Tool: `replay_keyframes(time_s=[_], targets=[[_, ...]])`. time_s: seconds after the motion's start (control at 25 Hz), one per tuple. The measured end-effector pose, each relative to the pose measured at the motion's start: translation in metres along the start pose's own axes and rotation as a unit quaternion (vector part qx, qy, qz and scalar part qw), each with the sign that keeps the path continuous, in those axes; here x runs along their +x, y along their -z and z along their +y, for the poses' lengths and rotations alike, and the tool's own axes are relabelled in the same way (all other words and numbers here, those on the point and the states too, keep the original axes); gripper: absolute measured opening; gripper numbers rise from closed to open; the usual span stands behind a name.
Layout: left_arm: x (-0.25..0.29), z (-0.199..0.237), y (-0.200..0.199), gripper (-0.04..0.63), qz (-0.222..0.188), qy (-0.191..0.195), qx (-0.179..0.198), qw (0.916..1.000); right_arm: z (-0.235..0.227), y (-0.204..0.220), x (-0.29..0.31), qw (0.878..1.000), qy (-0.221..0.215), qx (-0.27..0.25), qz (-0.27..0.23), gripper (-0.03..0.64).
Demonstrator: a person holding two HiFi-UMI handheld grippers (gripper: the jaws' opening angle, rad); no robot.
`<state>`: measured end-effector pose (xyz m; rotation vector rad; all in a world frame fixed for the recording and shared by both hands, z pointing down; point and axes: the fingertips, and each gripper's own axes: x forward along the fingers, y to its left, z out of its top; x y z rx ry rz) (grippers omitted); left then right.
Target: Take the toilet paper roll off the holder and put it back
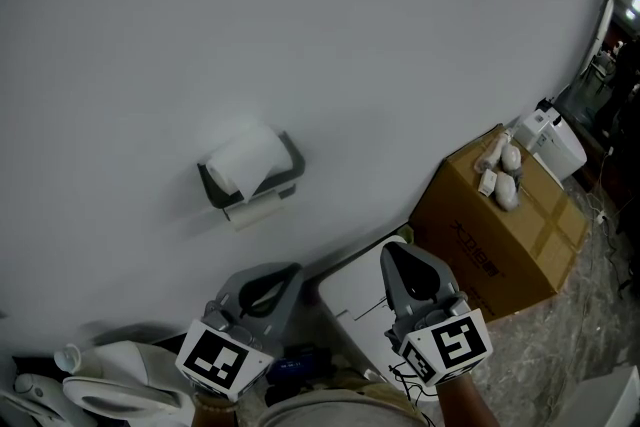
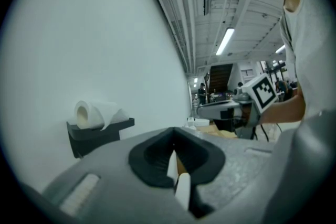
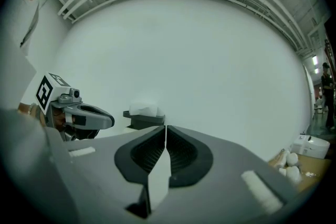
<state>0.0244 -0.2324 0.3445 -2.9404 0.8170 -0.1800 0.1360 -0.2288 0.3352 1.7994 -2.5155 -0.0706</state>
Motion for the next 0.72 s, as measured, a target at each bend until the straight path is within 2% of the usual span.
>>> replay_keyframes(time_s=[0.72], targets=[[0.0, 0.0058, 0.0034, -0.006, 0.005, -0.006, -0.021, 0.9998, 0.0008, 0.0051, 0.0066, 1.0, -0.007, 0.003, 0.007, 0.011]])
